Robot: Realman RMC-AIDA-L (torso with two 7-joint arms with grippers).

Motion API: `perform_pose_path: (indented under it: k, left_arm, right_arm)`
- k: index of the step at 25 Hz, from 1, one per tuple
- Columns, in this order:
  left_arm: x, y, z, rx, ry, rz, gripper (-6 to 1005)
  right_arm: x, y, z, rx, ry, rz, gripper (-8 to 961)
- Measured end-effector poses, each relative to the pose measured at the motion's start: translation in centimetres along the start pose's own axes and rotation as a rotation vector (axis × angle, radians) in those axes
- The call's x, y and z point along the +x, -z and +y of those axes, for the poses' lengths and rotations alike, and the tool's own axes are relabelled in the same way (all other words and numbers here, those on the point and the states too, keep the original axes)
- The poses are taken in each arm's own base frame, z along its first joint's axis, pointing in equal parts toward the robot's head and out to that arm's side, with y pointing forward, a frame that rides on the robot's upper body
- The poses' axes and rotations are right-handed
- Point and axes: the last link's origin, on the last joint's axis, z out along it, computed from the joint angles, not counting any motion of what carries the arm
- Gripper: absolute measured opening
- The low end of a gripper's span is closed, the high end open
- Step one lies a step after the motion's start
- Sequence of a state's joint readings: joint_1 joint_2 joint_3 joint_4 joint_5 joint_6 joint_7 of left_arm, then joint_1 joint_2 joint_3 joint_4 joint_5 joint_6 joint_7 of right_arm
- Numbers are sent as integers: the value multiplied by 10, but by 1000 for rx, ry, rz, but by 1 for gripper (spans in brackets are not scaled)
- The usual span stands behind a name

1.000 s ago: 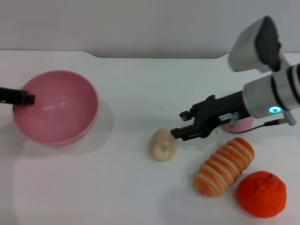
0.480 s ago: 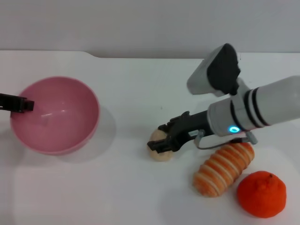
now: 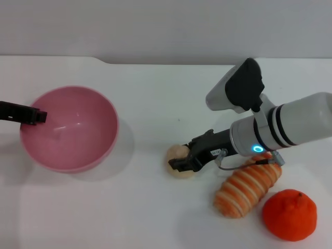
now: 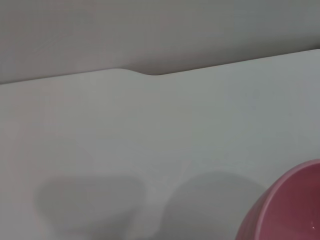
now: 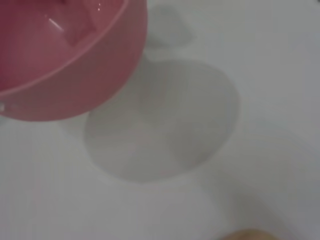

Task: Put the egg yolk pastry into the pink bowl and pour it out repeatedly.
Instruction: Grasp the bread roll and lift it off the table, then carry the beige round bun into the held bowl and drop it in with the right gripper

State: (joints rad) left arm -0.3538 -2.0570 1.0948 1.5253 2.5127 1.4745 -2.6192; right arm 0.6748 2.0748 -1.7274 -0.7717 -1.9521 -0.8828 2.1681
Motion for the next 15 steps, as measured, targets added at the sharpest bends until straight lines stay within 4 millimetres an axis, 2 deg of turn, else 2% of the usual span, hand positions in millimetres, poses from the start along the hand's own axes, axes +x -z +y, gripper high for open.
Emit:
perform_pose_path:
  k: [5,12,14,15]
  left_arm:
    - [2,-2,2,-3,-6,1,-2]
    - [3,-13,4,-26,1,-20,-1]
    - [4,-19,8,-38,-4,-33,-1]
    - [5,-24,11,-49,-11,-42,-1]
  right_arm:
    - [-3,10,-6,0,-14,-35,492]
    - [-11,40,-18,-32,-18,-128,438]
    - [-21,59,-20,-32,8,-189,420]
    - [-34,80,-19,-31,52,-246,411]
